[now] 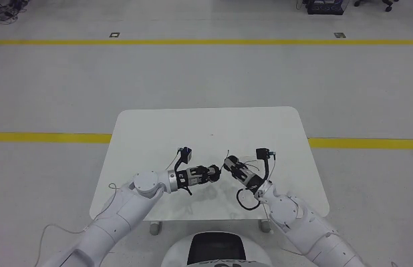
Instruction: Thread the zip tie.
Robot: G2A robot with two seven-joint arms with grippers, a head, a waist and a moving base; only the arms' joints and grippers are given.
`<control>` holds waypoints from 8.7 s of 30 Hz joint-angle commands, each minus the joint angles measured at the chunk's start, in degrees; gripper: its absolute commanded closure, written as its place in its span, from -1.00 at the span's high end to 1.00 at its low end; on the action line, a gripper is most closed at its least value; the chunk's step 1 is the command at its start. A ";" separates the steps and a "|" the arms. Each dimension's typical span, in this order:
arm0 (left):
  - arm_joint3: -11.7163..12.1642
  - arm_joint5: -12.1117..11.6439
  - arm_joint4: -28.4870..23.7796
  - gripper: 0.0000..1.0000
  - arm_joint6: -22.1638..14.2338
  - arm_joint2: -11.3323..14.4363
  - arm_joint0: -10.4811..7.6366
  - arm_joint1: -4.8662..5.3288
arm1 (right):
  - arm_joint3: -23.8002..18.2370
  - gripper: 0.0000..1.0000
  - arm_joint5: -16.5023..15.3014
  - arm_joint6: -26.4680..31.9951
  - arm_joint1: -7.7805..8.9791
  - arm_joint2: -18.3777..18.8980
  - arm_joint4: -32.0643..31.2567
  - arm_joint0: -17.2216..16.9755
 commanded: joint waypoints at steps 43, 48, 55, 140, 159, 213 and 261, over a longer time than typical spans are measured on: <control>0.00 0.00 0.00 -1.00 0.00 0.00 0.00 0.00 | -0.30 -1.00 0.00 -1.57 0.63 -0.29 -6.52 -0.18; 0.00 0.00 0.00 -1.00 0.00 0.00 0.00 0.00 | -0.30 -1.00 0.00 -1.58 0.58 -0.62 -7.59 0.01; 0.00 0.00 0.00 -1.00 0.00 0.00 0.00 0.00 | -0.47 -1.00 0.00 -1.66 0.43 -1.14 -8.66 0.19; 7.23 -1.41 -22.35 -1.00 -24.26 0.52 -2.39 -1.71 | 13.62 1.00 1.03 72.50 1.00 15.99 52.58 4.19; 10.72 -3.95 -29.92 -1.00 -30.82 0.83 -3.76 -3.55 | 21.58 1.00 0.53 76.38 -1.56 10.10 63.01 9.35; 6.00 -3.95 -30.30 -1.00 -25.95 -1.06 -0.39 -4.00 | 25.44 -0.88 0.15 77.67 -4.78 2.11 71.65 13.70; 6.00 -3.95 -30.30 -1.00 -25.95 -1.06 -0.39 -4.00 | 30.43 -1.00 0.00 77.67 -6.10 2.06 70.44 15.79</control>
